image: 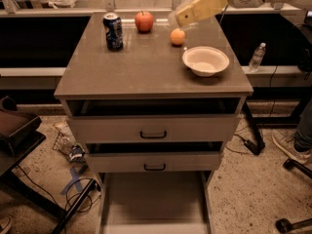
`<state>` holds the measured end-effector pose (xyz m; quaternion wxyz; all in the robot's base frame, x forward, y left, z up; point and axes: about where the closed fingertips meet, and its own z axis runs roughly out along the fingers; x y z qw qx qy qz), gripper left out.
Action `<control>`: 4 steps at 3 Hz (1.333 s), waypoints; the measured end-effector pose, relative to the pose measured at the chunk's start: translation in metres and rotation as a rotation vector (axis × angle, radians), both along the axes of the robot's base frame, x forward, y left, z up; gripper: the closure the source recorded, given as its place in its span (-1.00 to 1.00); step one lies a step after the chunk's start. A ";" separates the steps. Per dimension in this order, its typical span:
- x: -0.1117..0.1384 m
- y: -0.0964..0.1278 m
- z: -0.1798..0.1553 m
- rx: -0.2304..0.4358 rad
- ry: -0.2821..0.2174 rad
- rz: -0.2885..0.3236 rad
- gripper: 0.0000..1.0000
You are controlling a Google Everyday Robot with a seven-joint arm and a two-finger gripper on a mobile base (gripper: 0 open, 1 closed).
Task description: Place pepsi can into bottom drawer
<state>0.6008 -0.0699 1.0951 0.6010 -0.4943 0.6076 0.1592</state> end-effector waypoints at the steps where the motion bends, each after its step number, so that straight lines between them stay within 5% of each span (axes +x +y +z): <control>1: 0.002 0.006 0.000 0.010 -0.004 0.008 -1.00; 2: 0.043 0.027 -0.019 0.034 -0.022 0.015 -1.00; 4: 0.176 0.090 -0.104 0.092 -0.012 -0.073 -1.00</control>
Offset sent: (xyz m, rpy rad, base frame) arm 0.1426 0.0841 -0.0773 0.1061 -0.0202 0.0532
